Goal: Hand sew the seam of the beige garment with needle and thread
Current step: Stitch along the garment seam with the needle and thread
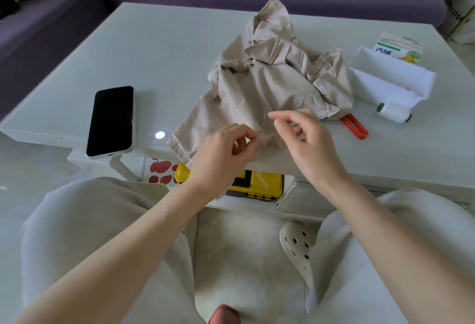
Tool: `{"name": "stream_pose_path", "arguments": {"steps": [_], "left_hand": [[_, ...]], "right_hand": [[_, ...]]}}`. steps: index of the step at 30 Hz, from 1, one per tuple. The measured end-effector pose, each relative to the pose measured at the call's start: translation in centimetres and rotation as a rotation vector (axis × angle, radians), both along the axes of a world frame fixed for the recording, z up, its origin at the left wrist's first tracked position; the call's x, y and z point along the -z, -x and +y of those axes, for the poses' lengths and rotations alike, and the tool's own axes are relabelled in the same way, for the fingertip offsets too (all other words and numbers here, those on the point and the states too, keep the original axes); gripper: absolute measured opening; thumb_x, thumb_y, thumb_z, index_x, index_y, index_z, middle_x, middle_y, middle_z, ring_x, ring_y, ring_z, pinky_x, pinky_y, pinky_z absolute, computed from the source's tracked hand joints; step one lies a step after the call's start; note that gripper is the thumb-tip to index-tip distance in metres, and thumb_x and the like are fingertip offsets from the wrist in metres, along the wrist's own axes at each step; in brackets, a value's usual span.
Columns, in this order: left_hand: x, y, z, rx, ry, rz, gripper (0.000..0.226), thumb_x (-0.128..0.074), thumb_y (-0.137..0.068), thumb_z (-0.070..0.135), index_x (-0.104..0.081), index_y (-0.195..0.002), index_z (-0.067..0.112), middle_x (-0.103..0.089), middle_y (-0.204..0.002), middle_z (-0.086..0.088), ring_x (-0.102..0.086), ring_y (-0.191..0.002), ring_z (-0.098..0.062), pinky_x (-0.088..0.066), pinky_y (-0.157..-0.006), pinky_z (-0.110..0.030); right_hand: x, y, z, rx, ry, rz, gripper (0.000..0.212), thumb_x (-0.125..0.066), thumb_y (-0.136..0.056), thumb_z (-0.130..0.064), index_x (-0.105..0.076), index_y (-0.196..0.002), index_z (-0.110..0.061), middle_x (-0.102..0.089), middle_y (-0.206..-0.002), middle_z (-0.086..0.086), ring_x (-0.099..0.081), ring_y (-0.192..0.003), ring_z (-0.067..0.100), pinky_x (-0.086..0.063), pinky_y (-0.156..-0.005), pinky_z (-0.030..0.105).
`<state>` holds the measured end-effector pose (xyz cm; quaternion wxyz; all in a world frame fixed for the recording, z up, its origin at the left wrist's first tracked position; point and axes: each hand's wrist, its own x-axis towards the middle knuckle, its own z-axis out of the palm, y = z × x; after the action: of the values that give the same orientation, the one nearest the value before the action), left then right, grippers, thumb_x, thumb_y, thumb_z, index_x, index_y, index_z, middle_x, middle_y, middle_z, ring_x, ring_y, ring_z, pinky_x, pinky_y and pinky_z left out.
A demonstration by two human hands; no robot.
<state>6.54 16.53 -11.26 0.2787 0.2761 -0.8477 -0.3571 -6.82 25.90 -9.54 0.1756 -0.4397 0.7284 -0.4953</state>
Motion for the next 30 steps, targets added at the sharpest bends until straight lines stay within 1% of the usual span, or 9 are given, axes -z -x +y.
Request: {"name": "stream_pose_path", "arguments": {"steps": [5,9,14,17,19,23,25,27,30], "left_hand": [[0.3,0.1,0.2,0.028,0.134,-0.061,0.016,-0.058,-0.088,0.032,-0.067,-0.085,0.019,-0.049,-0.066,0.011,-0.048,-0.059,-0.012,-0.046,-0.055,-0.034],[0.2,-0.2,0.1,0.057,0.223,-0.145,0.017,-0.058,-0.091,0.032,-0.070,-0.090,0.020,-0.044,-0.066,0.013,-0.044,-0.058,-0.010,-0.040,-0.052,-0.028],[0.0,-0.6,0.1,0.096,0.214,-0.342,0.018,-0.056,-0.093,0.037,-0.069,-0.091,0.025,-0.045,-0.070,0.012,-0.044,-0.067,-0.006,-0.029,-0.052,-0.012],[-0.2,-0.6,0.5,0.103,0.023,-0.317,0.015,-0.064,-0.087,0.034,-0.065,-0.101,0.030,-0.052,-0.082,0.015,-0.052,-0.073,-0.005,-0.039,-0.061,-0.011],[-1.0,-0.5,0.6,0.104,-0.245,-0.192,0.034,-0.066,-0.085,0.030,-0.057,-0.118,0.030,-0.052,-0.101,0.010,-0.054,-0.084,-0.003,-0.040,-0.070,-0.005],[-3.4,-0.8,0.3,0.159,-0.588,-0.025,0.042,-0.058,-0.086,0.034,-0.054,-0.128,0.027,-0.056,-0.121,0.011,-0.052,-0.103,0.005,-0.039,-0.083,-0.006],[-3.9,-1.0,0.5,0.215,-0.654,-0.009,0.035,-0.055,-0.091,0.028,-0.058,-0.125,0.020,-0.068,-0.106,0.006,-0.059,-0.102,-0.002,-0.041,-0.093,-0.019],[-4.0,-1.2,0.8,0.233,-0.659,0.023,0.025,-0.051,-0.095,0.016,-0.064,-0.116,0.010,-0.068,-0.078,-0.004,-0.062,-0.081,-0.014,-0.044,-0.090,-0.026],[-4.1,-1.4,0.9,0.224,-0.661,0.055,0.022,-0.052,-0.095,0.012,-0.068,-0.101,-0.001,-0.054,-0.055,0.003,-0.052,-0.061,-0.008,-0.044,-0.072,-0.008]], "right_hand": [[0.9,-0.5,-0.3,-0.060,-0.021,0.070,0.015,-0.058,-0.093,-0.022,-0.071,-0.088,-0.016,-0.057,-0.088,-0.006,-0.051,-0.076,0.002,-0.038,-0.068,0.008],[2.0,-0.7,-0.5,-0.061,0.014,-0.003,0.018,-0.053,-0.096,-0.018,-0.066,-0.084,-0.018,-0.056,-0.083,-0.011,-0.055,-0.077,0.003,-0.046,-0.071,0.018],[0.6,0.3,-1.5,0.008,0.056,-0.267,0.023,-0.048,-0.098,-0.015,-0.062,-0.081,-0.020,-0.054,-0.064,-0.017,-0.047,-0.059,-0.004,-0.038,-0.064,0.010],[-0.4,0.9,-1.9,0.043,0.075,-0.318,0.020,-0.049,-0.098,-0.017,-0.065,-0.087,-0.019,-0.051,-0.053,-0.023,-0.044,-0.059,-0.002,-0.038,-0.068,0.012],[-0.8,0.6,-1.8,0.027,0.062,-0.309,0.018,-0.051,-0.097,-0.020,-0.067,-0.090,-0.021,-0.049,-0.050,-0.022,-0.040,-0.059,0.002,-0.040,-0.068,0.013],[-1.1,-0.5,-1.1,-0.037,0.067,-0.291,0.017,-0.053,-0.096,-0.019,-0.068,-0.089,-0.023,-0.060,-0.062,-0.024,-0.050,-0.058,-0.007,-0.041,-0.061,0.008],[-1.2,-0.6,-0.8,-0.052,0.079,-0.311,0.016,-0.052,-0.096,-0.016,-0.067,-0.091,-0.018,-0.061,-0.063,-0.023,-0.053,-0.058,-0.008,-0.042,-0.058,0.007],[-1.2,-0.5,-0.8,-0.037,0.073,-0.302,0.017,-0.051,-0.097,-0.017,-0.067,-0.091,-0.018,-0.055,-0.056,-0.021,-0.050,-0.056,-0.004,-0.042,-0.057,0.010],[-0.6,0.3,-1.2,0.068,0.082,-0.310,0.020,-0.050,-0.098,-0.020,-0.066,-0.086,-0.022,-0.051,-0.060,-0.017,-0.044,-0.057,0.002,-0.041,-0.061,0.017]]}}
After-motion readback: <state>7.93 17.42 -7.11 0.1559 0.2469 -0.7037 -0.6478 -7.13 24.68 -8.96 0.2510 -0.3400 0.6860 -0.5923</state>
